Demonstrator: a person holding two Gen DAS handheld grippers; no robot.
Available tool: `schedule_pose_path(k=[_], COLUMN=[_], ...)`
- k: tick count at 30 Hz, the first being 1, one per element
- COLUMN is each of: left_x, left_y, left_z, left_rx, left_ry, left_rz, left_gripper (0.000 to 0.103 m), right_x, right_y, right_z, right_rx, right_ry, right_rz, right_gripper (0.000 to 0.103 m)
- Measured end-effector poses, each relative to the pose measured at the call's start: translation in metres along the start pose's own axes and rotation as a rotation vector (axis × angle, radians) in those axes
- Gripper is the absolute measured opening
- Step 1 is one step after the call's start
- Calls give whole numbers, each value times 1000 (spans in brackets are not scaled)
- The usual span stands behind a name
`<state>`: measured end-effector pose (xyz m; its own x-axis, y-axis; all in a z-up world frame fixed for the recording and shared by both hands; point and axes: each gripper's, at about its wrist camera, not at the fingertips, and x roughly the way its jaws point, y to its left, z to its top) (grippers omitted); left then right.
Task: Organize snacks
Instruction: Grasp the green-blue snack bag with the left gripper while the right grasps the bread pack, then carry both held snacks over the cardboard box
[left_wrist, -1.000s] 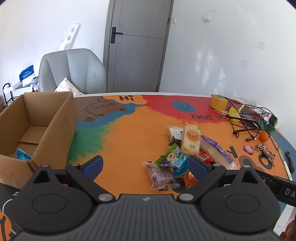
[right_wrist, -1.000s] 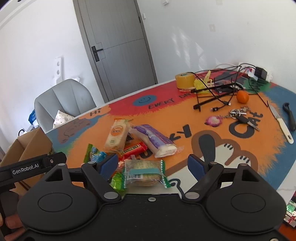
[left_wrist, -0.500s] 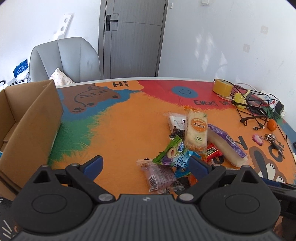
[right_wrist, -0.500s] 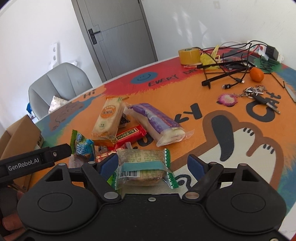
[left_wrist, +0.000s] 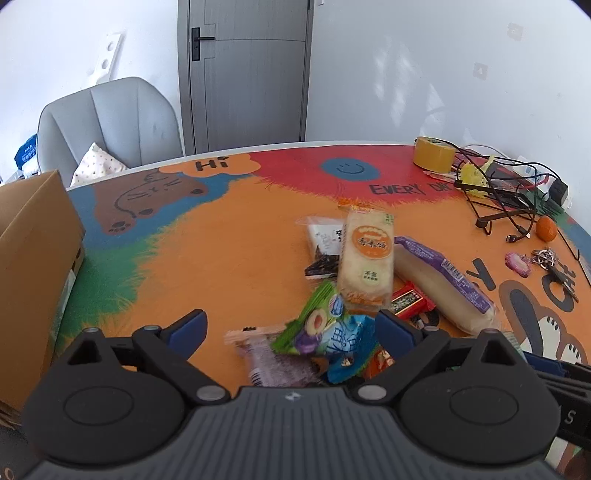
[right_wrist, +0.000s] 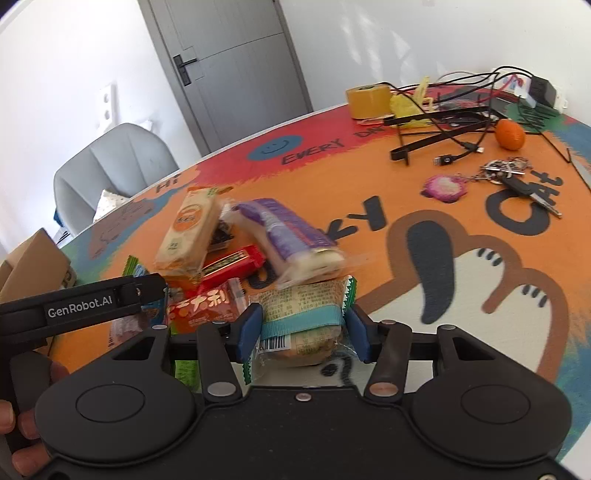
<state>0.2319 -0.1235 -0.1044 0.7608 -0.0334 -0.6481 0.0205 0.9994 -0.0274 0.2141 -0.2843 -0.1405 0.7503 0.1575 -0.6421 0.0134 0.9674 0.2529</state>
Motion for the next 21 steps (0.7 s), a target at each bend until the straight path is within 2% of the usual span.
schedule_pose_path(k=[4, 10, 15, 16, 17, 18, 21], left_x=[-1, -4, -5, -7, -8, -8, -12], left_y=[-7, -21, -28, -28, -29, -29, -23], left_z=[0, -8, -14, -13, -13, -13, -14], left_rx=[15, 66, 93, 91, 92, 96, 78], left_ry=[-13, -5, -16, -15, -13, -8, -1], left_rz=[-2, -29, -58, -56, -55, -46, -58], left_gripper=[94, 83, 50, 45, 34, 29, 29], right_x=[-4, -7, -9, -10, -10, -10, -10], right_y=[-12, -22, -20, -19, -19, -18, -16], right_z=[1, -3, -5, -6, -6, -6, -6], right_rx=[27, 44, 27, 26, 25, 26, 18], right_ry=[-6, -20, -28, -29, -29, -27, -27], right_rz=[-16, -23, -31, -33, -34, -35, -40], right_gripper=[51, 52, 55, 55, 55, 56, 59])
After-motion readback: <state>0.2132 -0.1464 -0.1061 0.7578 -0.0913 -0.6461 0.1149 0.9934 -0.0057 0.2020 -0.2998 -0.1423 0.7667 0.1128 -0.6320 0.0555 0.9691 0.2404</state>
